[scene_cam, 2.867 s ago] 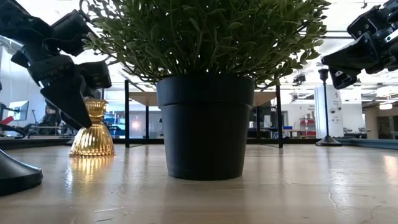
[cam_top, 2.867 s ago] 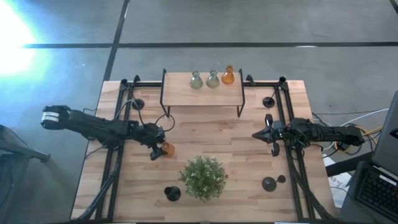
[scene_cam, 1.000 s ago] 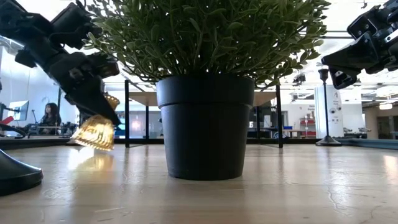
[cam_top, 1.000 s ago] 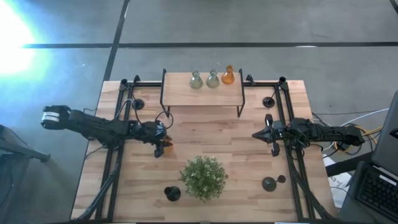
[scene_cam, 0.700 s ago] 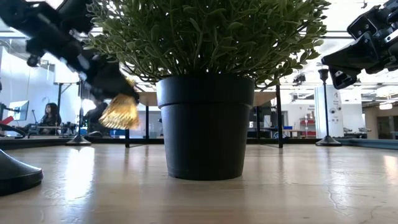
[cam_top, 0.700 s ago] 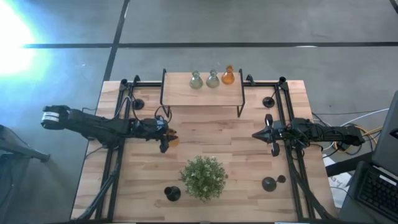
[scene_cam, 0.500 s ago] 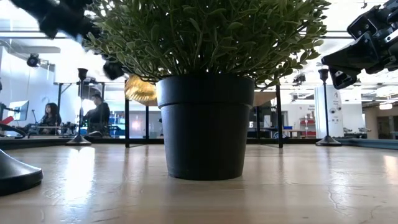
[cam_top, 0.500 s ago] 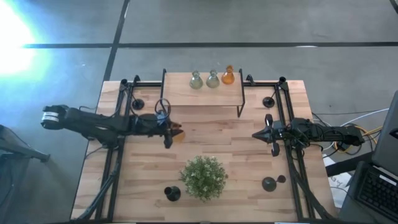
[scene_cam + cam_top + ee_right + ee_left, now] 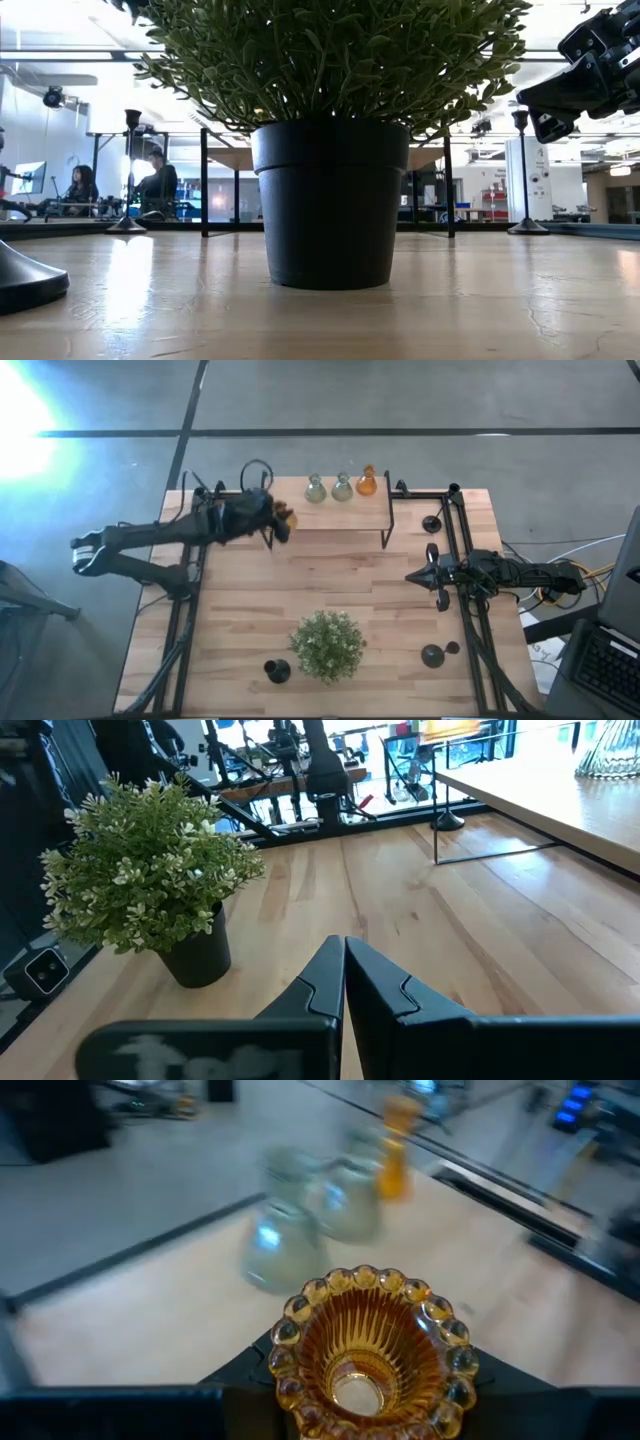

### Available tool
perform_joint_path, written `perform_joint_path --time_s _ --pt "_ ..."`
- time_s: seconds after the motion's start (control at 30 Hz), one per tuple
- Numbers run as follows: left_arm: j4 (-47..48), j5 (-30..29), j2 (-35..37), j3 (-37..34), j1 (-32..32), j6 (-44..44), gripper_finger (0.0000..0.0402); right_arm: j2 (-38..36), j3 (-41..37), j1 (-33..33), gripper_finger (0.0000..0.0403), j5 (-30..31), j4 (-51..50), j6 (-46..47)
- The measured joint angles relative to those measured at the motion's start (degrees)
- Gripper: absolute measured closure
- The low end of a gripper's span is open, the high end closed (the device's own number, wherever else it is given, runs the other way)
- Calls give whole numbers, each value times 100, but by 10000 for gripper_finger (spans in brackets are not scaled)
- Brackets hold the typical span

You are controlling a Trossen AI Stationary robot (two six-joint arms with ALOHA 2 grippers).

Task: Pick & Place candle stick holders
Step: Put the orange glass candle holder on the shelf aligned with the other glass candle holder

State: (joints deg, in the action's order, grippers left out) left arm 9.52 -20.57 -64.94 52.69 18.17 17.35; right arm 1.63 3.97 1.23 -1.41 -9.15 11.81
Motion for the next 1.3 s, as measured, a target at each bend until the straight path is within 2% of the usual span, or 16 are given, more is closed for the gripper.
perform_joint_path --time_s 0.2,0.33,0.6,0.9,1.3 --pt "-22 555 -501 443 914 -408 269 1 0 -1 394 0 -1 0" --pt "-111 802 -906 629 1281 -686 269 2 0 -1 394 0 -2 0" --pt "-154 877 -1513 939 1605 -1360 269 2 0 -2 394 0 -2 0" --pt "-455 872 -1806 955 1966 -1361 269 0 0 -2 394 0 0 0" --pt "-824 874 -2101 955 2110 -1335 269 2 -1 -2 394 0 -2 0"
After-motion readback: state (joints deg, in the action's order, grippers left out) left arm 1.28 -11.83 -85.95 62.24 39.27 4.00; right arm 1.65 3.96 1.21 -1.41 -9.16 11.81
